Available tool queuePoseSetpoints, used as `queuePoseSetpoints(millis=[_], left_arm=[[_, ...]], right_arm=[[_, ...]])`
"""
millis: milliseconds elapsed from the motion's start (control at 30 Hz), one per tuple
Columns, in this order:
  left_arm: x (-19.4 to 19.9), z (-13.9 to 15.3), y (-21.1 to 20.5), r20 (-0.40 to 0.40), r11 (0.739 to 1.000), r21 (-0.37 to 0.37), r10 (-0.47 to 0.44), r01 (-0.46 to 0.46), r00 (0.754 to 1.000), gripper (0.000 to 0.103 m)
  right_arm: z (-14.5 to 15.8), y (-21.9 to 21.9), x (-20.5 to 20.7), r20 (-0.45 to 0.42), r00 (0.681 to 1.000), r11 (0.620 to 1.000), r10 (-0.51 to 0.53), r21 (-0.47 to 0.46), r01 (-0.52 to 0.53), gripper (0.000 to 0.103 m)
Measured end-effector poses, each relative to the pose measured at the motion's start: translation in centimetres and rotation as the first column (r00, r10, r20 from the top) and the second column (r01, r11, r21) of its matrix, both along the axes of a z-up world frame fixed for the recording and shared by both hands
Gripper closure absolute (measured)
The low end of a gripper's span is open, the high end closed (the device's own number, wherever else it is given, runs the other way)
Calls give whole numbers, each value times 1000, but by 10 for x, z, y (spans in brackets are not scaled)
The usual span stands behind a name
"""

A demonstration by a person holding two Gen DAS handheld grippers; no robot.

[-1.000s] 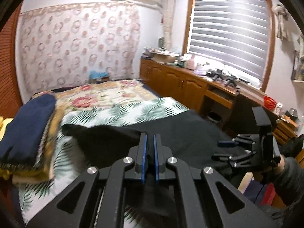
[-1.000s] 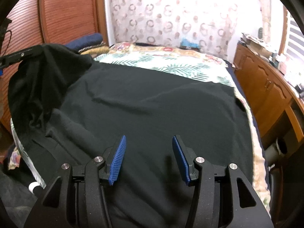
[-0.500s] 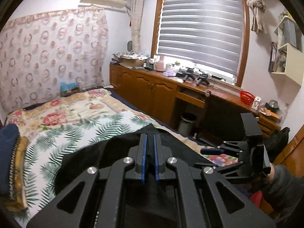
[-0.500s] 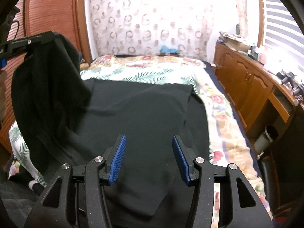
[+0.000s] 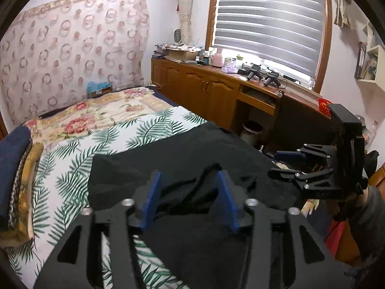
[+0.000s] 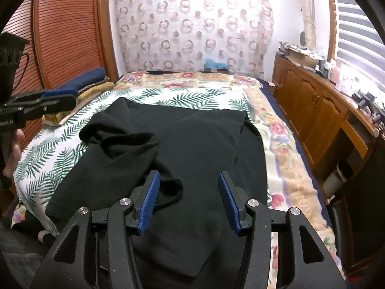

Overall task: Fold small clothes
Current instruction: 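Fold the held edge over the shirt with the left tool and release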

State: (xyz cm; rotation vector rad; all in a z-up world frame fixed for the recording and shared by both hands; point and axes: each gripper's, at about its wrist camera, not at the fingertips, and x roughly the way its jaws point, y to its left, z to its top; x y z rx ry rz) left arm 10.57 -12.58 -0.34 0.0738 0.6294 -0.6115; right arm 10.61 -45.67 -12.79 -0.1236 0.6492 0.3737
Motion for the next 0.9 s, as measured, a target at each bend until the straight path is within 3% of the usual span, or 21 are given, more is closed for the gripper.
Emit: queuePoseSetpoints(millis=[467, 900], left_arm=[[1, -23, 49, -30, 990, 11, 138, -138, 990, 42], [1, -42, 71, -65, 984, -6, 178, -179, 982, 42]], right_arm=[[-6, 52, 36, -28, 994, 994, 105, -27, -106, 48], [-41, 70, 68, -156, 983, 991, 98, -71, -110, 46]])
